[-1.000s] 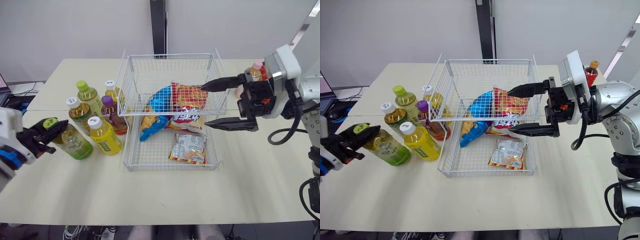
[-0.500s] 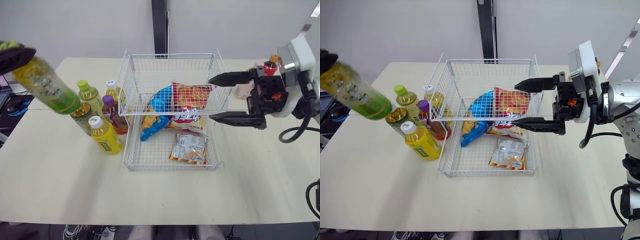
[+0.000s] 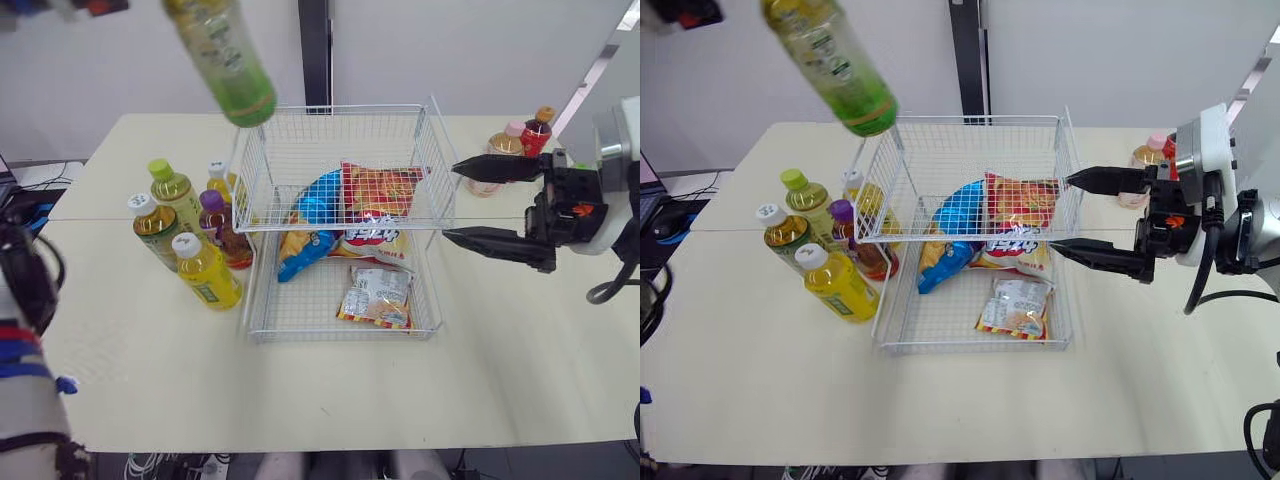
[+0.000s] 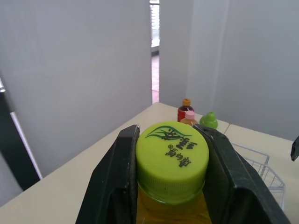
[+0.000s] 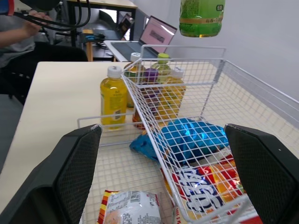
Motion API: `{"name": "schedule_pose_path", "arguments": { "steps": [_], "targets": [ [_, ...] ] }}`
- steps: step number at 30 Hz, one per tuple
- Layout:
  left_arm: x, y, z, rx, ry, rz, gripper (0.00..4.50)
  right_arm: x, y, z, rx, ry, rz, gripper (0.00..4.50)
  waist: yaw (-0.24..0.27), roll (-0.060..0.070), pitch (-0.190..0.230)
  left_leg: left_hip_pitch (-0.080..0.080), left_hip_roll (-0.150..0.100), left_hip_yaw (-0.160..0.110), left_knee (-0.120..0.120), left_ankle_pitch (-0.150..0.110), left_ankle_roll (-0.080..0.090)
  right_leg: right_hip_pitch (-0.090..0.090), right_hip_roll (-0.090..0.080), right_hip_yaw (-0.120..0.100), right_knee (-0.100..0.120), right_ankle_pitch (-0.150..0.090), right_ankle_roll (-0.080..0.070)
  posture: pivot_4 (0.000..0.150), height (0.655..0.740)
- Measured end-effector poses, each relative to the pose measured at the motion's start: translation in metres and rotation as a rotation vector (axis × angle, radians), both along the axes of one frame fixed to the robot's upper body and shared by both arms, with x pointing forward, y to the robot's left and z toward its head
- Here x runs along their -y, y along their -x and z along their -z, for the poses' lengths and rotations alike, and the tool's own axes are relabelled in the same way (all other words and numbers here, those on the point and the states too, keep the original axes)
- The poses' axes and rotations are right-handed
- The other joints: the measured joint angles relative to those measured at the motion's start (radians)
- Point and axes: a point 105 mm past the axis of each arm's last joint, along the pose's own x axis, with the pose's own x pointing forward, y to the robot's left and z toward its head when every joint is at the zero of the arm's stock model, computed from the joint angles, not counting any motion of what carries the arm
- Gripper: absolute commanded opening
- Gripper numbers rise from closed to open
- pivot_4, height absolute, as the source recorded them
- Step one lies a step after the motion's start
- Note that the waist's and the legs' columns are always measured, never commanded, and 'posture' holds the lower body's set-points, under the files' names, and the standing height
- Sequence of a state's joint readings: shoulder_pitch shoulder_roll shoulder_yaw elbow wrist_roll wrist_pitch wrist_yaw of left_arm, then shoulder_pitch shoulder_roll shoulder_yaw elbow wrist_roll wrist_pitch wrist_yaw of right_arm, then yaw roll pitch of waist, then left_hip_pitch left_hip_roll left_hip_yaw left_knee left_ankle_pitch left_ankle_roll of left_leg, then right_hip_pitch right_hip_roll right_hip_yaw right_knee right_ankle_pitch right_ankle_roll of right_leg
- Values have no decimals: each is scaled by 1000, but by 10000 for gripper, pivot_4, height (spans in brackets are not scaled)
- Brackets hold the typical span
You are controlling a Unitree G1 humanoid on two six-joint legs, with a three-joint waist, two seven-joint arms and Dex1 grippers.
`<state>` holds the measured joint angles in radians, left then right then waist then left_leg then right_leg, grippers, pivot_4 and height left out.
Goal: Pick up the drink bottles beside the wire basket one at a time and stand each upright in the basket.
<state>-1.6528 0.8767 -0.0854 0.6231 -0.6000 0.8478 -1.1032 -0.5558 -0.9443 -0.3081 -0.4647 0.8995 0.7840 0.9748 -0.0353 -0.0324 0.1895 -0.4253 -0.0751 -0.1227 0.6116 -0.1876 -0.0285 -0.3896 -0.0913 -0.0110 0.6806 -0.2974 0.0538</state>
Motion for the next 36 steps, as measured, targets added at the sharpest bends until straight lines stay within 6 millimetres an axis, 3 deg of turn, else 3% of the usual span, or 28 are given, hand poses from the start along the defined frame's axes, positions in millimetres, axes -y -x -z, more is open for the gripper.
{"name": "schedule_pose_path", "arguments": {
  "steps": [7, 11, 18, 27, 36],
  "targets": [
    [76, -34, 36, -55, -76, 134, 13758, 8, 0, 8, 7, -19, 101, 45000, 0, -1, 1, -2, 0, -1, 2, 0, 0, -1, -1, 0, 1, 0, 0, 1500, 7400],
    [108, -47, 49, -45, -83, 151, 13758, 11, 0, 12, 10, -26, 145, 45000, -1, -2, 2, -2, 0, -1, 3, 0, 0, -1, -1, 1, 0, 0, 1, 1500, 7400],
    [138, -75, 81, -85, -82, 79, 13758, 20, -4, 13, 24, -41, 222, 45000, 2, -3, 3, -2, -1, 1, 4, 0, 0, -1, -1, 0, 1, 1, 1, 1500, 7400],
    [151, -79, 80, -55, -64, 72, 13758, 18, -4, 11, 49, -46, 249, 45000, 2, -3, 3, -3, -1, 1, 6, 0, 0, -1, -1, 0, 1, 1, 2, 1500, 7400],
    [155, -72, 69, -20, -58, 112, 42364, 12, -7, 9, 63, -43, 251, 45000, 1, -3, 3, -3, -1, 1, 9, 0, 1, 0, -1, -1, 2, 1, 2, 1500, 7400]
  ]
}}
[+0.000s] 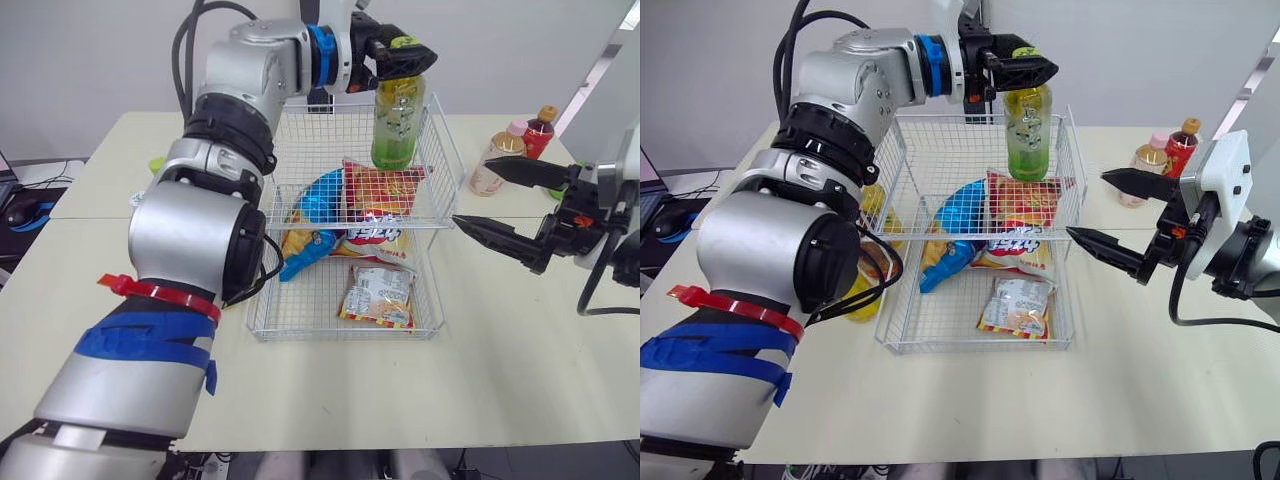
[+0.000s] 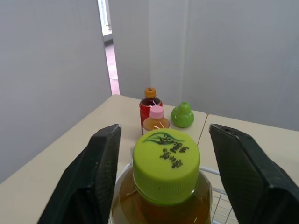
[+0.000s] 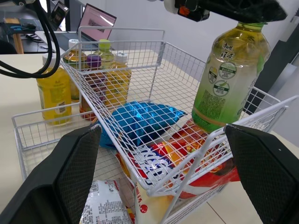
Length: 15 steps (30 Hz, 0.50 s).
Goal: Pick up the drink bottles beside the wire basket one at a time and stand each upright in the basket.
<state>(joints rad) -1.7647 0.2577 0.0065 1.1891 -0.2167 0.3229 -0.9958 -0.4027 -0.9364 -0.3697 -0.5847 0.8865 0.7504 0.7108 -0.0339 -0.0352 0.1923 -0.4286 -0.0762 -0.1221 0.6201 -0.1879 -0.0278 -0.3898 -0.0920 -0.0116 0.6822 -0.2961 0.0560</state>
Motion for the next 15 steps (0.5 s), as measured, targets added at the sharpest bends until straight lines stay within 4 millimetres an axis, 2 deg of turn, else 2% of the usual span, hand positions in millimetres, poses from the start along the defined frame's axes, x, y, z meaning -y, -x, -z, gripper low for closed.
{"name": "schedule_pose_path", "arguments": {
  "steps": [1, 5, 9, 15],
  "targets": [
    [-1, 2, -3, 7, -1, 11, 44803, 0, -1, -1, 6, -2, 5, 45000, 0, 0, 0, 0, 0, 0, 0, 0, 0, 0, 0, 0, 0, 0, 0, 1500, 7400],
    [-14, 9, -14, 39, -13, 40, 44803, 2, -3, -4, 21, -10, 34, 45000, -2, 0, 0, 0, 0, 0, 1, 0, 0, 0, 0, 0, 1, 0, 0, 1500, 7400],
    [-39, 21, -30, 84, -25, 52, 44803, 4, -6, -5, 25, -18, 43, 45000, -4, 1, 0, 0, 0, -1, 1, 0, 0, 0, 0, 1, 1, 0, 0, 1500, 7400],
    [-86, 33, -19, 24, -32, 20, 44803, 7, -11, -10, 44, -19, 61, 45000, -8, 1, 0, 0, 0, -5, 4, 0, 0, 0, 1, 1, 3, 0, 0, 1500, 7400]
  ]
}}
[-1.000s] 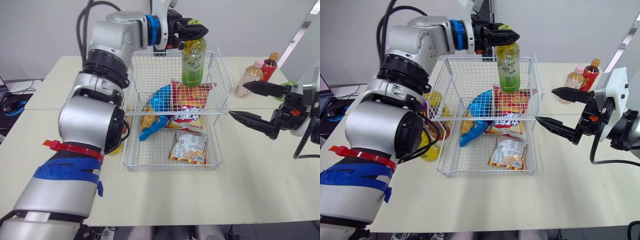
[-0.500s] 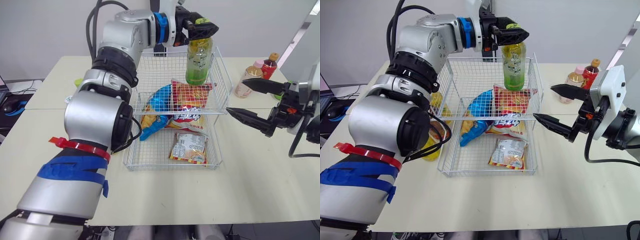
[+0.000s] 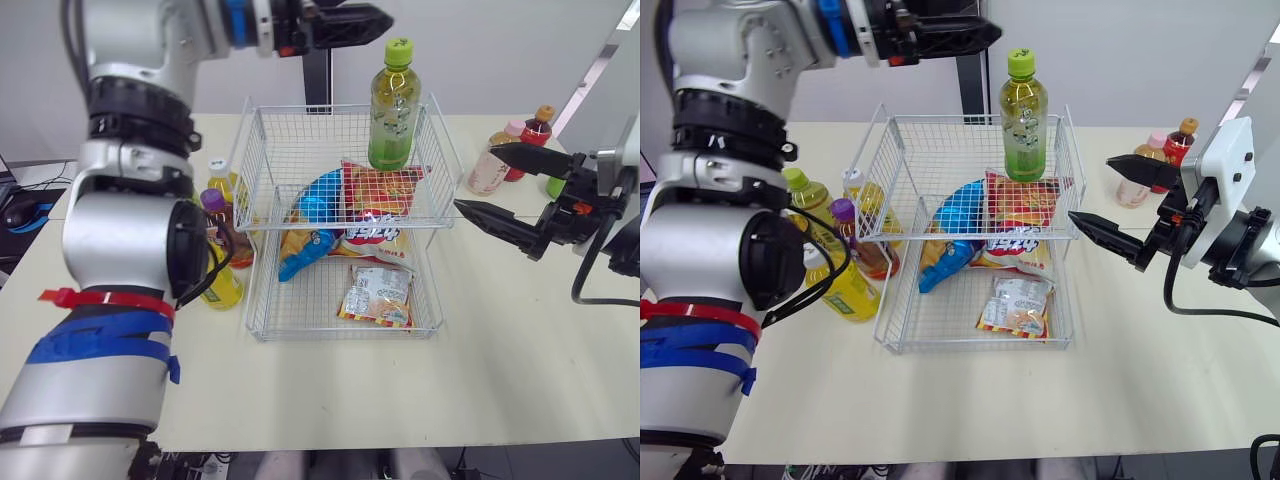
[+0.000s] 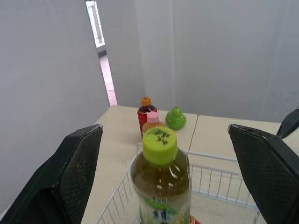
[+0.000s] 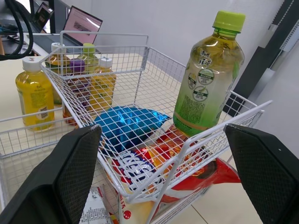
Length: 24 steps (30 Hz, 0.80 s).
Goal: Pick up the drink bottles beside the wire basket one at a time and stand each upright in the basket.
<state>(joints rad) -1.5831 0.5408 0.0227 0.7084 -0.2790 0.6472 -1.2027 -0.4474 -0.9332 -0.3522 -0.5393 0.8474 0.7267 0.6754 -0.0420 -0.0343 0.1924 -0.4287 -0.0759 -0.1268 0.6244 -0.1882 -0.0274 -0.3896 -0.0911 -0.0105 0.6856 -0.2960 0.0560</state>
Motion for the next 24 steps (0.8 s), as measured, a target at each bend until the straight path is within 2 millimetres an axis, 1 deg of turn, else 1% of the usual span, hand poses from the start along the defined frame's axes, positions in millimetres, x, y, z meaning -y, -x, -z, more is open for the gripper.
{"name": "schedule_pose_path", "arguments": {
  "steps": [4, 6, 7, 8, 9, 11, 13, 15, 16, 18, 21, 24],
  "targets": [
    [-37, 15, 1, -4, 0, -70, 44803, 2, -4, -2, -8, -2, -11, 45000, -7, 0, 0, 0, 0, -2, 0, 0, 0, 0, 1, 0, 1, 0, 0, 1500, 7400],
    [-52, 23, -1, 6, 13, -109, 44803, -1, -4, -3, -11, 7, -35, 45000, -9, 0, 0, 0, 0, -2, 1, 0, 0, 0, 0, 0, 1, 0, 0, 1500, 7400],
    [-59, 26, -1, 9, 12, -134, 44803, -2, -3, -4, -8, 11, -48, 45000, -9, 0, 0, 0, 0, -2, 1, 0, 0, 0, 0, -1, 1, 0, 0, 1500, 7400],
    [-72, 31, 2, 4, 19, -174, 44803, -4, -2, -5, -9, 18, -69, 45000, -9, 0, 0, 0, 0, -2, 1, 0, 0, 0, 1, 0, 2, 0, 0, 1500, 7400],
    [-81, 34, 5, -6, 24, -198, 44803, -5, -2, -6, -12, 21, -80, 45000, -10, 0, 0, 0, 0, -2, 2, 0, 0, 0, 1, 0, 2, 0, 0, 1500, 7400],
    [-103, 43, 16, -30, 24, -264, 44803, -10, -2, -6, -30, 37, -117, 45000, -16, 1, 0, 1, 1, -2, 2, 0, 0, 0, 1, 0, 3, 0, 0, 1500, 7400],
    [-119, 51, 26, -60, 28, -323, 44803, -14, -3, -8, -39, 50, -150, 45000, -16, 1, 0, 1, 1, -2, 2, 0, 0, 0, 1, 0, 3, 0, 0, 1500, 7400],
    [-133, 60, 34, -73, 26, -382, 44803, -22, -3, -10, -40, 68, -208, 45000, -14, 1, 0, 1, 1, -3, 2, 0, 0, 0, 1, 0, 4, 0, 0, 1500, 7400],
    [-144, 66, 40, -73, 7, -428, 44803, -28, -2, -10, -44, 79, -245, 45000, -15, 1, 0, 1, 1, -2, 2, 0, 0, 0, 1, 0, 3, 0, 0, 1500, 7400],
    [-164, 74, 56, -88, -40, -523, 44803, -35, -3, -8, -60, 91, -295, 45000, -15, 1, 0, 2, 1, -2, 2, 0, 0, 0, 1, 1, 4, 0, -1, 1500, 7400],
    [-189, 83, 81, -145, -66, -617, 44803, -44, -7, -5, -84, 103, -360, 45000, -12, 2, 0, 2, 1, -2, 2, 0, 0, 0, 1, 0, 4, 0, -1, 1500, 7400],
    [-217, 100, 104, -208, -49, -709, 44803, -54, -8, 2, -116, 131, -435, 45000, -9, 2, 0, 2, 2, -3, 2, 0, 0, 0, 0, 0, 3, 0, -2, 1500, 7400]
  ]
}}
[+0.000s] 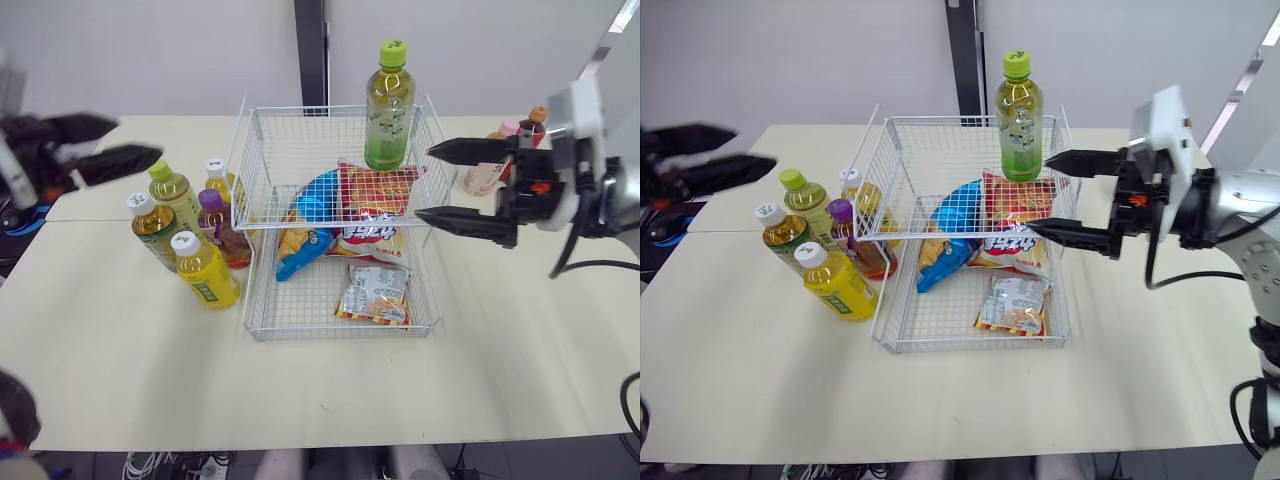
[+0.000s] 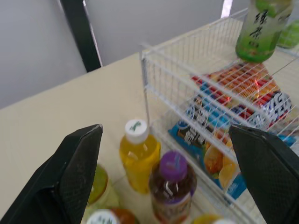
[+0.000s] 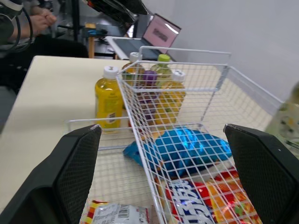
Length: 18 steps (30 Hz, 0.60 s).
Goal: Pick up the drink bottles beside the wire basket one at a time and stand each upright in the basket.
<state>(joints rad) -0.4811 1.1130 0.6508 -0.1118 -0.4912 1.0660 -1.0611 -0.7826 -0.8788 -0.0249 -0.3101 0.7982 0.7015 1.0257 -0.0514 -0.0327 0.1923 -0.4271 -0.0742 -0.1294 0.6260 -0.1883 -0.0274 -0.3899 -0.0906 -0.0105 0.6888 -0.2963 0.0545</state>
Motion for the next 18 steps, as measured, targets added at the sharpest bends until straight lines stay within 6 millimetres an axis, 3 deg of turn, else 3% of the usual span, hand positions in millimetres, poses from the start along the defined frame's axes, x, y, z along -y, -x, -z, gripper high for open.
{"name": "schedule_pose_path", "arguments": {
  "steps": [5, 9, 13, 18],
  "targets": [
    [-21, 26, 5, 18, 37, -76, 44803, -9, 1, 5, -30, 22, -76, 45000, 18, 0, 0, 0, 0, 1, 0, 0, 0, 0, -1, 1, -1, 0, -1, 1500, 7400],
    [-47, 43, 40, -13, 132, -182, 44803, -15, 2, 2, -17, 16, -117, 45000, 19, 2, -1, 1, 1, 2, -1, 0, 0, 0, -2, 2, -2, 1, -1, 1500, 7400],
    [-58, 42, 63, 5, 206, -266, 44803, -19, 1, 4, -6, 17, -127, 45000, 26, 2, -1, 1, 5, -1, -1, 0, -1, 1, -1, 1, -8, 5, -5, 1500, 7400],
    [-44, 29, 58, 52, 164, -280, 44803, -22, -2, 6, 9, 21, -110, 45000, 28, 1, -1, 1, 5, 1, -1, -1, -1, 1, -1, 1, -8, 7, -5, 1500, 7400]
  ]
}}
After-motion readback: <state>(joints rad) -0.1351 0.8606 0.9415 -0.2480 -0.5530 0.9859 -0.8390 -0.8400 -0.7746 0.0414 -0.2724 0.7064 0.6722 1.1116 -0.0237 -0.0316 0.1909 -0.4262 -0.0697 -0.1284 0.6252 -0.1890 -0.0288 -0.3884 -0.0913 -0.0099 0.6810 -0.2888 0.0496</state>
